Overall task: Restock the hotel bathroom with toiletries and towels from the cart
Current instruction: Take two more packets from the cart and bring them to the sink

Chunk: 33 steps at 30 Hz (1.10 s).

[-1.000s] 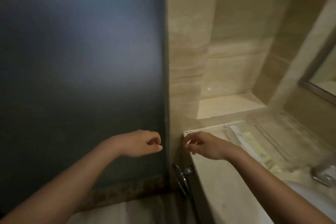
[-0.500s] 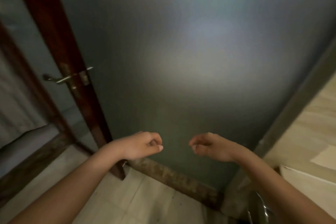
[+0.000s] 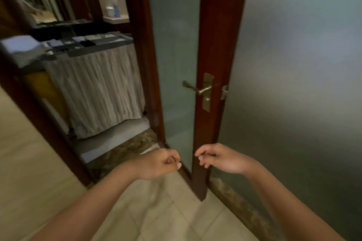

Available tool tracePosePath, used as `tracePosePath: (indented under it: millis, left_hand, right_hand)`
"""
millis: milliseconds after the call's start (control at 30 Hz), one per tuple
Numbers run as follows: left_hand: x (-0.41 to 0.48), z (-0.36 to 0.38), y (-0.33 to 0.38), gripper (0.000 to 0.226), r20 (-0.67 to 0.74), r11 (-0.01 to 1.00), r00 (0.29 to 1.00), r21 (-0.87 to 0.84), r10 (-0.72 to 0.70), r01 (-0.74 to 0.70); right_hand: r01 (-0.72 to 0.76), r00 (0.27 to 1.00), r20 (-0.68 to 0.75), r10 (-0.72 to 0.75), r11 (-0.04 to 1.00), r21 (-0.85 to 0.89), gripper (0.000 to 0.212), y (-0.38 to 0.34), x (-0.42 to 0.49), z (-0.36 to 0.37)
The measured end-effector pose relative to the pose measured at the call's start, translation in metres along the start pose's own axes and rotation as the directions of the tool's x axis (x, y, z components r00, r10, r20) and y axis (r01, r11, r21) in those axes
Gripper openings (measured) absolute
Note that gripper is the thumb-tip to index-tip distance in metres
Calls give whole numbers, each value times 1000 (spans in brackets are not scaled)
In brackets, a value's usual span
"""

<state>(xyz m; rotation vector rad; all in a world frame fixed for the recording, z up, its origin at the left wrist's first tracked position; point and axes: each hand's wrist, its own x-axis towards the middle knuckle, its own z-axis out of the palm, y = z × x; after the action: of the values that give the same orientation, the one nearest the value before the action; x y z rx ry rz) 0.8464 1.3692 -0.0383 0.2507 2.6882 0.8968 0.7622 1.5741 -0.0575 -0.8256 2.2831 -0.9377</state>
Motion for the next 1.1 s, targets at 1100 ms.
tracePosePath:
  millis: [1100]
  left_hand:
    - [117, -316, -263, 18, -526, 876, 712, -389, -466, 286]
  right_hand:
    - [227, 929, 264, -260, 962, 149, 16, -195, 541, -48]
